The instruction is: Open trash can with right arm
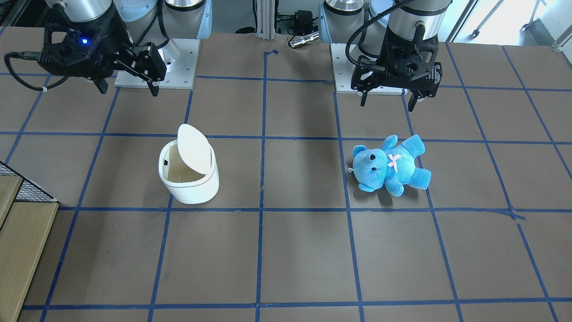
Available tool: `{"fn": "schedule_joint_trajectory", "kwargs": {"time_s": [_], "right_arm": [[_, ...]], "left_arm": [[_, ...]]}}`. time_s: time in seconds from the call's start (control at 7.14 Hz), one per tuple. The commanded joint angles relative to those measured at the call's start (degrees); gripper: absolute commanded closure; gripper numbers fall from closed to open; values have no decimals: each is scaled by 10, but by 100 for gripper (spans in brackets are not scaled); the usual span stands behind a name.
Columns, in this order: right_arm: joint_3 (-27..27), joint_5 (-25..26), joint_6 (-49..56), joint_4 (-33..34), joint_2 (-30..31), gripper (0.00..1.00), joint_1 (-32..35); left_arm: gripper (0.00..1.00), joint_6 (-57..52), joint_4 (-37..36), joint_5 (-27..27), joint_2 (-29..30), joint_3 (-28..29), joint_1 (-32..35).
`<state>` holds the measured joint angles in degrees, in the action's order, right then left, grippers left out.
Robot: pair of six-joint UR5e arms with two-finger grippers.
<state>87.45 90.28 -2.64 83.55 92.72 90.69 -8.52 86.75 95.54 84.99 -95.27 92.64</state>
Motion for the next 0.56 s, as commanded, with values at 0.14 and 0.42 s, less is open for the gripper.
{"fn": "schedule_joint_trajectory", "kwargs": {"time_s": [0.14,0.42], "right_arm": [[0,-3,0,-1,0,0,0],[-1,-5,0,-1,0,0,0]], "left_arm": [[0,0,0,0,0,0,0],[0,0,0,0,0,0,0]]}}
